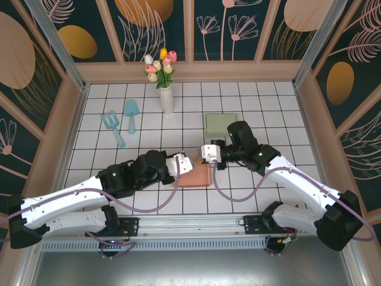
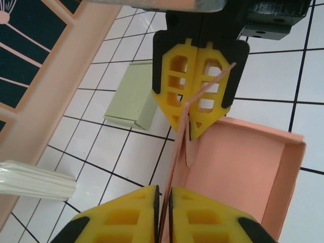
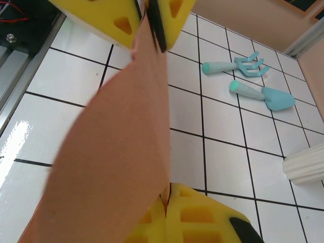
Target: Fold the paper box
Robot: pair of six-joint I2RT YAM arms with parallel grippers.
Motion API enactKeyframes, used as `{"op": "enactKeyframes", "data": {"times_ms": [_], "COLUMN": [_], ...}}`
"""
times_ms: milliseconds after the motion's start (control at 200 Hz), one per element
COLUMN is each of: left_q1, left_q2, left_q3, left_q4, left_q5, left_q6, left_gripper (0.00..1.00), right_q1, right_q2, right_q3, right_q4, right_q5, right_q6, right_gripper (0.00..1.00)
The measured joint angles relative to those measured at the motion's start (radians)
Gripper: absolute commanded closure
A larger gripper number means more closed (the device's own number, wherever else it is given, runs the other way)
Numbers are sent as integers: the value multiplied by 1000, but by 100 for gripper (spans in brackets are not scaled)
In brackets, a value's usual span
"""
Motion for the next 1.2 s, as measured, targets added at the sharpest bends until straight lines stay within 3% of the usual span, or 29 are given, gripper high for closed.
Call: {"op": "enactKeyframes", "data": {"times_ms": [265, 355, 455, 550, 661, 801, 1011, 1201], "left_q1": [0, 0, 5, 53, 158, 289, 497, 537], "left_q2": [-72, -139, -210, -238, -184, -43, 153, 235], "left_q3": [0, 0, 8, 53, 165, 253, 208, 114], "left_q4": [136, 211, 278, 253, 121, 8, -7, 80], "left_q5": [-145, -246, -418, -520, -539, -432, -68, 145], "left_q6": [-51, -98, -219, -386, -591, -772, -953, -1087], "left_gripper": [66, 47, 28, 26, 19, 17, 24, 24], "right_q1": [-107, -134, -156, -177, -177, -177, -174, -171], "right_q2": [-43, -68, -100, -121, -129, -152, -177, -177], "right_q3": [-48, -63, -85, -105, -124, -161, -186, -188], "right_q4": [76, 99, 124, 141, 170, 219, 251, 276], "right_q5": [0, 2, -3, -4, -16, -24, -24, -22], "right_q6": [85, 93, 97, 97, 106, 120, 135, 135], "right_gripper": [100, 100, 100, 100, 100, 100, 100, 100]}}
